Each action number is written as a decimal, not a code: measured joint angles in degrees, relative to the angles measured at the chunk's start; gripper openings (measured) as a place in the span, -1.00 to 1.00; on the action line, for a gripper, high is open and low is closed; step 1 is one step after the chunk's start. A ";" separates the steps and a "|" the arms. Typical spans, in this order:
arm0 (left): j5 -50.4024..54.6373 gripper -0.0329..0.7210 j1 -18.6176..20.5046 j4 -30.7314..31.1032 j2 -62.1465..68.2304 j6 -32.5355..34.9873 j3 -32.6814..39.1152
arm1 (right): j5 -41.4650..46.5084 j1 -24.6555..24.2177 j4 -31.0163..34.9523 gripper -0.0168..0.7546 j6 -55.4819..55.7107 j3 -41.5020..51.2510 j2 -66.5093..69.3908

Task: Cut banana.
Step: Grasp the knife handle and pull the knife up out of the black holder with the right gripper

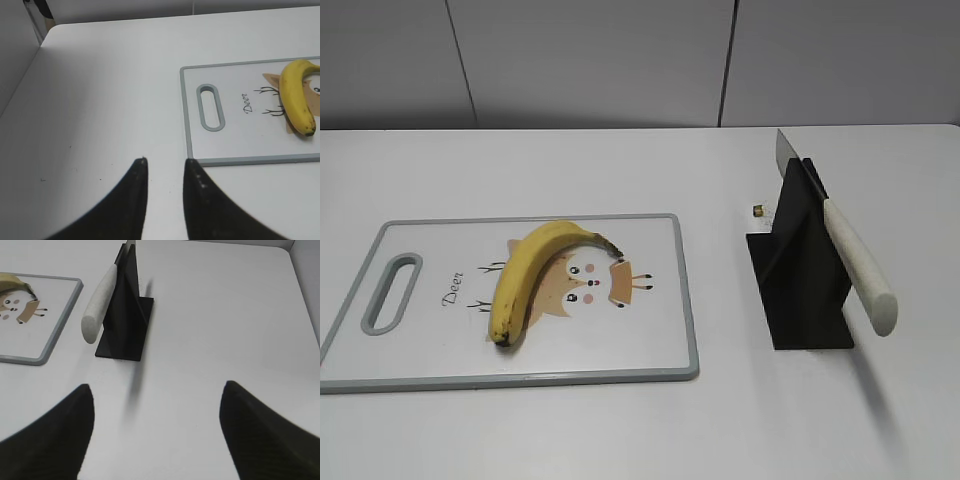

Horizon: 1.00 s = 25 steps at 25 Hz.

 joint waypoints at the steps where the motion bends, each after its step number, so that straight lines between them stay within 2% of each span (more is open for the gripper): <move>1: 0.00 -0.29 0.00 0.00 0.00 0.00 0.00 | 0.00 0.00 0.00 0.57 0.00 0.00 0.00; 25: 0.00 -0.29 0.00 0.00 0.00 0.00 0.00 | 0.00 0.00 0.05 0.57 0.00 0.00 0.00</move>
